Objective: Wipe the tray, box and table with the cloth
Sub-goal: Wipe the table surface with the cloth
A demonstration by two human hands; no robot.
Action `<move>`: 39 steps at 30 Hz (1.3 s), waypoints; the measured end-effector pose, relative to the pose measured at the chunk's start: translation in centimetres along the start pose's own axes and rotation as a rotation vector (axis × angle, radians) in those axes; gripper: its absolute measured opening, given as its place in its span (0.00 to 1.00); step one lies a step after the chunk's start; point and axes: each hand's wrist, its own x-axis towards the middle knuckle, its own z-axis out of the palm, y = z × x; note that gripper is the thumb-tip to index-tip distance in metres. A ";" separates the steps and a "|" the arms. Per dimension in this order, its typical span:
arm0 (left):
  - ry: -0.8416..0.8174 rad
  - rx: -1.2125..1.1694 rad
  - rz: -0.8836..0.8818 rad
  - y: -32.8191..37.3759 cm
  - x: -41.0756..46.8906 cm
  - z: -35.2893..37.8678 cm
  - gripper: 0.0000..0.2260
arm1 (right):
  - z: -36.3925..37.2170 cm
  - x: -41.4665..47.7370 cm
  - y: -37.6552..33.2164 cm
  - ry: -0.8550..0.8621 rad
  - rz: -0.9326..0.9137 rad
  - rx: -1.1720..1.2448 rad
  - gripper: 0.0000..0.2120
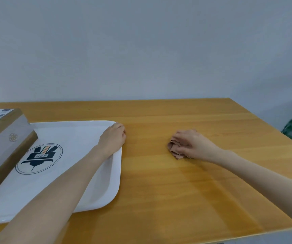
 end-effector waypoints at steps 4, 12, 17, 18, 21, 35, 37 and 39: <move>-0.004 0.002 -0.004 0.1 0.0 0.0 0.15 | 1.5 -1.4 -0.8 -0.018 -0.153 0.027 0.23; 0.012 -0.021 0.016 -0.2 0.3 0.2 0.15 | 1.1 -2.5 3.6 0.109 -0.084 -0.002 0.18; 0.022 -0.028 0.004 0.0 0.4 0.2 0.15 | 0.6 2.7 5.7 0.054 0.243 -0.010 0.18; 0.018 -0.030 -0.003 0.0 0.4 0.2 0.15 | 0.7 3.9 5.4 0.028 0.249 0.007 0.18; 0.018 -0.025 -0.004 0.2 0.4 0.2 0.15 | 0.7 6.1 4.0 -0.028 0.197 0.021 0.17; -0.006 -0.004 -0.011 0.1 0.1 -0.1 0.15 | -3.4 -2.2 -1.3 -0.398 -0.370 0.054 0.20; -0.009 -0.001 -0.014 0.3 0.0 -0.1 0.15 | -4.8 -2.1 0.4 -0.445 -0.274 -0.038 0.21; -0.013 -0.003 -0.016 0.3 0.0 -0.2 0.15 | -5.6 -1.3 3.2 -0.334 -0.106 -0.108 0.22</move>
